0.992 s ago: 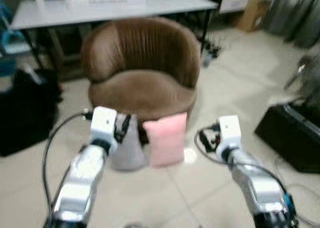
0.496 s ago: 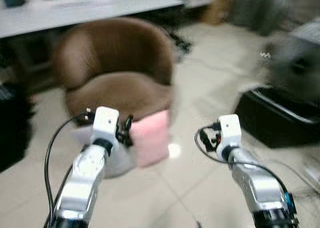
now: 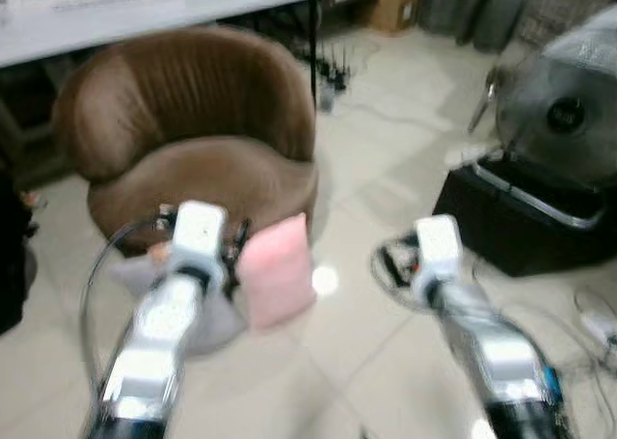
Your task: Move the pillow to the sofa from floor
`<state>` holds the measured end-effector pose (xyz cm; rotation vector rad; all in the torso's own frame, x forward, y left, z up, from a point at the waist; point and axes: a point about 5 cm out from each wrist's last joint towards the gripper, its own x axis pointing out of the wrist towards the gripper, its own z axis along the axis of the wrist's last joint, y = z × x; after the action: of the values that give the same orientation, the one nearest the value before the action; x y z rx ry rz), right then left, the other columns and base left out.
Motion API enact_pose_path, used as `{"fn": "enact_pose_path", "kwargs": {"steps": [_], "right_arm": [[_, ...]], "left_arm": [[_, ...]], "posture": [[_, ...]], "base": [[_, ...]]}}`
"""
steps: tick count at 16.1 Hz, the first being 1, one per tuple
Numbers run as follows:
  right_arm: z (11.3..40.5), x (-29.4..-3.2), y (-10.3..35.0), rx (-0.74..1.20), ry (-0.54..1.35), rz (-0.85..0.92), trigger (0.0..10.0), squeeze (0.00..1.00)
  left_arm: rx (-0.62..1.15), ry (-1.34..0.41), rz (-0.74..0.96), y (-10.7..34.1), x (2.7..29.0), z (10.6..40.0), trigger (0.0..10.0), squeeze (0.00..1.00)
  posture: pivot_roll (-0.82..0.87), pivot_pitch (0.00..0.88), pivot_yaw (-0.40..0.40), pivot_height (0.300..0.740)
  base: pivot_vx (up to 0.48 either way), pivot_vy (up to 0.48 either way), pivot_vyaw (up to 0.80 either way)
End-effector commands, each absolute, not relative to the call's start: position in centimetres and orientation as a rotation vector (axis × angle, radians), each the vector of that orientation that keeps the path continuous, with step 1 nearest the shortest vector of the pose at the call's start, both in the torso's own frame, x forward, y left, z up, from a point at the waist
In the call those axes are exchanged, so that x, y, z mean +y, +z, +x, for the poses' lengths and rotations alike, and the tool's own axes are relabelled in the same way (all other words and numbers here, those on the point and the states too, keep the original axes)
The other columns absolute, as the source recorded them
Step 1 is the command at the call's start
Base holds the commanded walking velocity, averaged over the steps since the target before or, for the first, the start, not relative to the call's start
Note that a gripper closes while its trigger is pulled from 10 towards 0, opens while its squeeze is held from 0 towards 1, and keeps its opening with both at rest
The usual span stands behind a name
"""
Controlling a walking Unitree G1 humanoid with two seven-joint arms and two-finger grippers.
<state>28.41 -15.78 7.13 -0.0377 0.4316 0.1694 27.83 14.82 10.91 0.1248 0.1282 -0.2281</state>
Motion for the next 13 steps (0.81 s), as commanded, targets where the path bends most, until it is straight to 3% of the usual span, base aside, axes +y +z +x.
{"fn": "enact_pose_path", "kwargs": {"steps": [1, 8, 13], "right_arm": [[28.72, -15.31, 7.63, 0.409, 0.178, -0.034, 10.0, 0.0], [28.78, -15.36, 7.54, 0.412, 0.179, -0.033, 10.0, 0.0], [28.74, -15.5, 7.42, 0.416, 0.18, -0.051, 10.0, 0.0]], "left_arm": [[0.129, -0.21, 0.145, 11.02, 15.6, 27.87, 10.0, 0.0], [0.13, -0.211, 0.146, 10.91, 15.6, 27.85, 10.0, 0.0], [0.133, -0.214, 0.15, 10.81, 15.55, 27.8, 10.0, 0.0]], "posture": [[0.06, 0.0, 0.018, 0.74], [0.06, 0.0, 0.01, 0.74], [0.06, 0.0, 0.01, 0.74]], "base": [[0.356, 0.0, 0.0], [0.355, 0.0, 0.0], [0.355, 0.0, -0.6]]}}
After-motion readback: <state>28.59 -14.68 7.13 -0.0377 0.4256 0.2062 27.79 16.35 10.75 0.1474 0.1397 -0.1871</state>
